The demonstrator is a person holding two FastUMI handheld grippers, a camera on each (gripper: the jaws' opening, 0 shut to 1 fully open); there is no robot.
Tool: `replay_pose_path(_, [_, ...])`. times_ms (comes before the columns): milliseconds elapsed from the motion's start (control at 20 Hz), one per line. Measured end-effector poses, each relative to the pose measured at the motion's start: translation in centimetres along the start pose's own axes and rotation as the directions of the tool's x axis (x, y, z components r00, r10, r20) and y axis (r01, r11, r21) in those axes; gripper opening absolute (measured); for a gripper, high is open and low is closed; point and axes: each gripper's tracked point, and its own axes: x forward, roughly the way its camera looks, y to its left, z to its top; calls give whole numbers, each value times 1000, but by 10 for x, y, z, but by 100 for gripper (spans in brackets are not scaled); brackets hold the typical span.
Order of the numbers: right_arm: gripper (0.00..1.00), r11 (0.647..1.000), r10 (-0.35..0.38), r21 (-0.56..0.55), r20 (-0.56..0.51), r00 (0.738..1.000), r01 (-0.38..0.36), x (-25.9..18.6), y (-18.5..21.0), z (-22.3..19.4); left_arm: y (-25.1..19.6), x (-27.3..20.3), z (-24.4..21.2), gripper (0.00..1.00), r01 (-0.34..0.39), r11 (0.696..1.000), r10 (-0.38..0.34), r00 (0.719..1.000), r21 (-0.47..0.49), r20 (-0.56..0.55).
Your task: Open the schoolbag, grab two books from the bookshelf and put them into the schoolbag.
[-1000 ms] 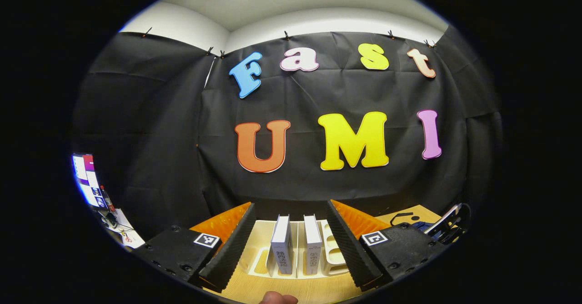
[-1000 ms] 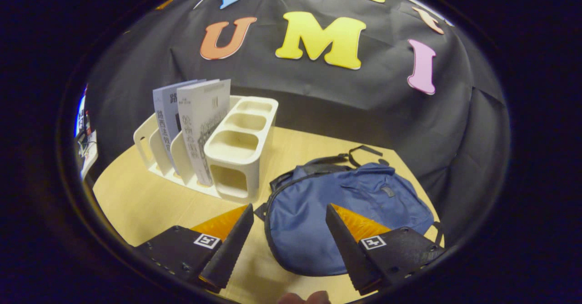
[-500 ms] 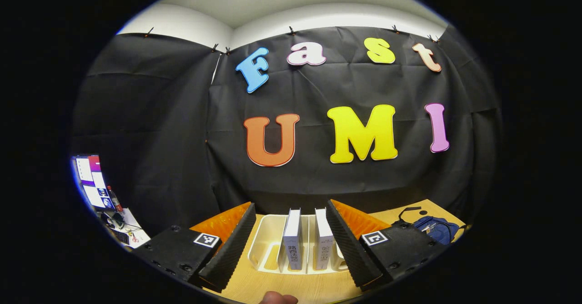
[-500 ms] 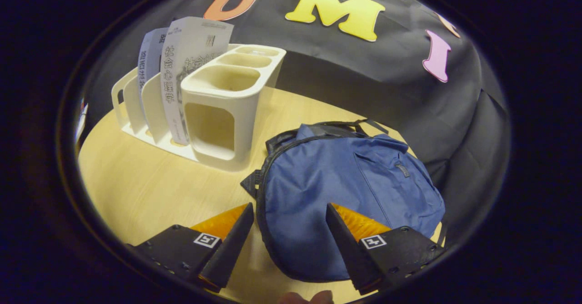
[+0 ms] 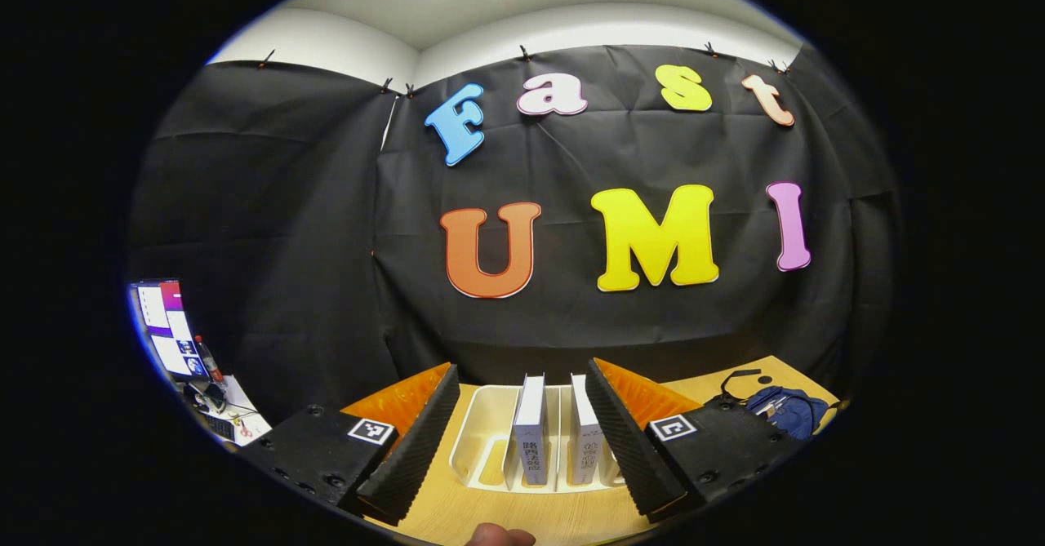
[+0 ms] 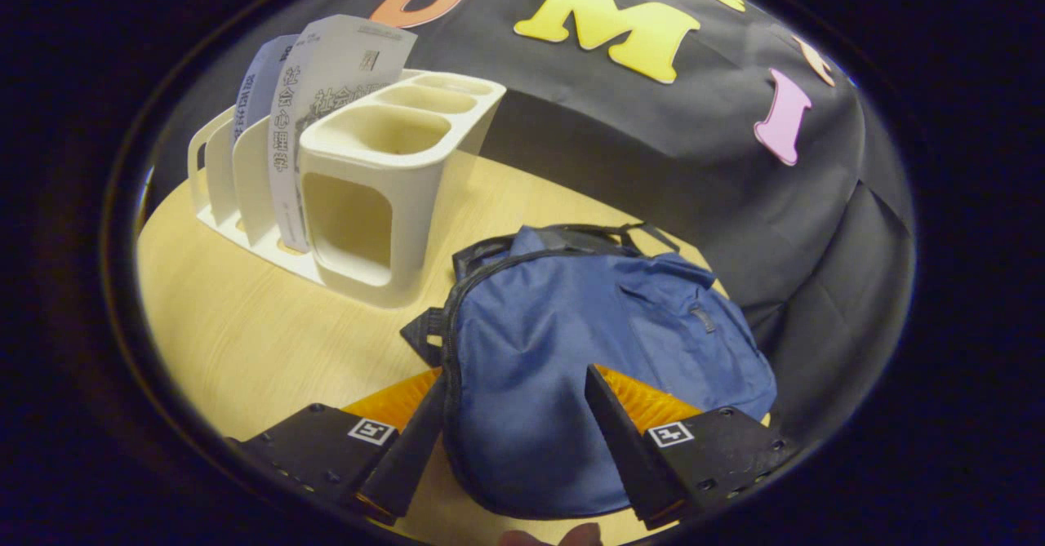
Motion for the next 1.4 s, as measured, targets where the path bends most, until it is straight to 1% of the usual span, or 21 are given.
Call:
replay_pose_path(100, [96,999,-21,-32,4,1000,21,2,-7,0,-1,1,-1,97,1,1000,-1,1000,-10,-3])
replay_pose_path(250, [99,999,-23,-41,-24,999,22,5,-7,-6,-3,1,0,98,4,1000,-4,1000,-11,-2])
replay_pose_path(300, [94,999,-28,-45,-24,999,27,5,-8,-6,-2,0,0,98,2,1000,-2,1000,-7,0])
replay_pose_path(350, [99,997,-46,-61,-20,999,45,2,-12,-4,0,-1,1,98,2,1000,-1,1000,-4,3])
replay_pose_path(400, [99,995,-63,-79,-7,998,63,1,-17,-3,1,-2,1,97,0,1000,0,1000,-2,5])
replay_pose_path(450, [93,994,-72,-88,-2,997,71,-1,-20,-1,3,-3,1,97,-3,1000,3,1000,-2,7])
replay_pose_path(550, [94,995,-60,-78,-18,998,59,-4,-19,-10,5,-3,0,97,-9,1000,9,1000,-12,4])
replay_pose_path(650, [94,993,-60,-102,-22,998,57,-8,-18,-13,5,-3,-3,97,-12,1000,12,1000,-22,-3])
replay_pose_path(800, [94,981,-59,-185,-24,998,53,-12,-9,-23,9,-2,-7,98,-16,999,16,1000,-28,-12])
replay_pose_path(850, [99,977,-63,-204,-31,998,55,-13,-7,-28,10,-2,-7,98,-17,999,17,1000,-29,-16])
replay_pose_path(900, [94,975,-68,-216,-33,997,59,-13,-6,-32,10,-2,-9,98,-19,999,19,1000,-30,-18])
replay_pose_path(1000, [94,966,-96,-243,-13,995,90,-17,-9,-32,12,-3,-8,98,-19,999,18,1000,-31,-20])
replay_pose_path(1050, [99,955,-116,-273,6,993,113,-18,-11,-30,12,-3,-9,98,-17,999,17,1000,-31,-24])
replay_pose_path(1100, [99,940,-137,-311,29,990,139,-19,-11,-28,11,-2,-11,98,-15,999,14,1000,-31,-28])
replay_pose_path(1200, [82,921,-163,-349,56,985,173,-21,-11,-29,8,-1,-14,98,-11,1000,9,999,-29,-38])
replay_pose_path(1250, [87,927,-156,-339,50,986,164,-17,-8,-31,7,-1,-14,98,-8,1000,7,999,-28,-41])
replay_pose_path(1300, [82,939,-145,-313,22,989,144,-12,-5,-38,6,-1,-13,98,-5,1000,4,999,-27,-40])
replay_pose_path(1400, [82,961,-117,-254,0,993,113,-10,-2,-40,6,0,-13,97,-4,1000,3,999,-19,-42])
